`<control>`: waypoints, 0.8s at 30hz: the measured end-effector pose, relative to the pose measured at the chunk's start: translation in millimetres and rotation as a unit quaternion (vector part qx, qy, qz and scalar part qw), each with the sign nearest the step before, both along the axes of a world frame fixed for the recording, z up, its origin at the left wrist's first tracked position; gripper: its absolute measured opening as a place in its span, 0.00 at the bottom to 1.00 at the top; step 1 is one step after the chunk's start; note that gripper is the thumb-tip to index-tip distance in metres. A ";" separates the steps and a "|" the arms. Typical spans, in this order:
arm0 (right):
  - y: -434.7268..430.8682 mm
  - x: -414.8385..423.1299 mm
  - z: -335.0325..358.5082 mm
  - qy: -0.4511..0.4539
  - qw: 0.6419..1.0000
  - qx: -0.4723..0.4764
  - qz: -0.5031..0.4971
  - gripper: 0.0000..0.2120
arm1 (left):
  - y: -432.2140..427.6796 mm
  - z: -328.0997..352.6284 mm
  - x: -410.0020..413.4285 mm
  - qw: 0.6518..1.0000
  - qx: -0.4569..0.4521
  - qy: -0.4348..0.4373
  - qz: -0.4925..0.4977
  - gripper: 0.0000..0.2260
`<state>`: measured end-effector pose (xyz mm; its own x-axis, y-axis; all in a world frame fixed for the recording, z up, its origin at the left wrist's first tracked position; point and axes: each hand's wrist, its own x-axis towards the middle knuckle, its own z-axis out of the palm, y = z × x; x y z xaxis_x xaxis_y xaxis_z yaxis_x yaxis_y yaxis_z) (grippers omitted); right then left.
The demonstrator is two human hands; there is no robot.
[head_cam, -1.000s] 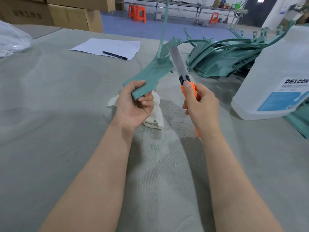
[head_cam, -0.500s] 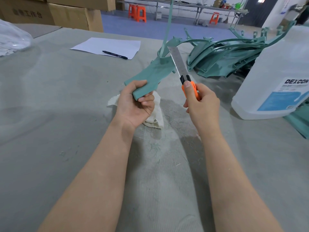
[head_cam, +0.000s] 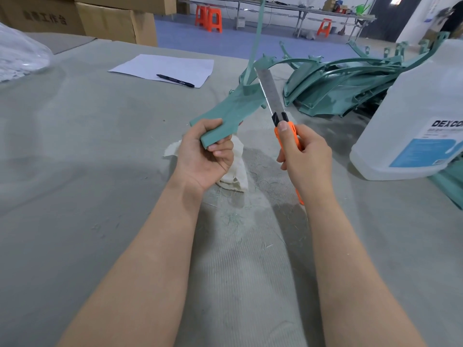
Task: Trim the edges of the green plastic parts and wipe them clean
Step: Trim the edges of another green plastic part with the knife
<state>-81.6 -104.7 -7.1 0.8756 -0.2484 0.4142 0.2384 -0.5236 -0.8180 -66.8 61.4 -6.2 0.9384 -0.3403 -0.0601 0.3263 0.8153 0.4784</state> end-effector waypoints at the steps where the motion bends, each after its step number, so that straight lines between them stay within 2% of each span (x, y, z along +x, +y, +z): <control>1: -0.1 0.2 0.1 0.002 1.000 0.001 0.003 0.21 | 0.1 -0.1 0.2 1.000 -0.001 -0.001 0.000 0.11; 10: -1.4 0.4 0.5 0.030 0.998 0.032 0.035 0.14 | 1.3 -3.1 1.5 1.000 -0.006 -0.014 -0.001 0.11; 24: 1.2 -2.8 1.4 0.082 0.989 0.047 0.112 0.15 | 4.5 -5.7 4.0 0.999 -0.028 -0.016 -0.012 0.12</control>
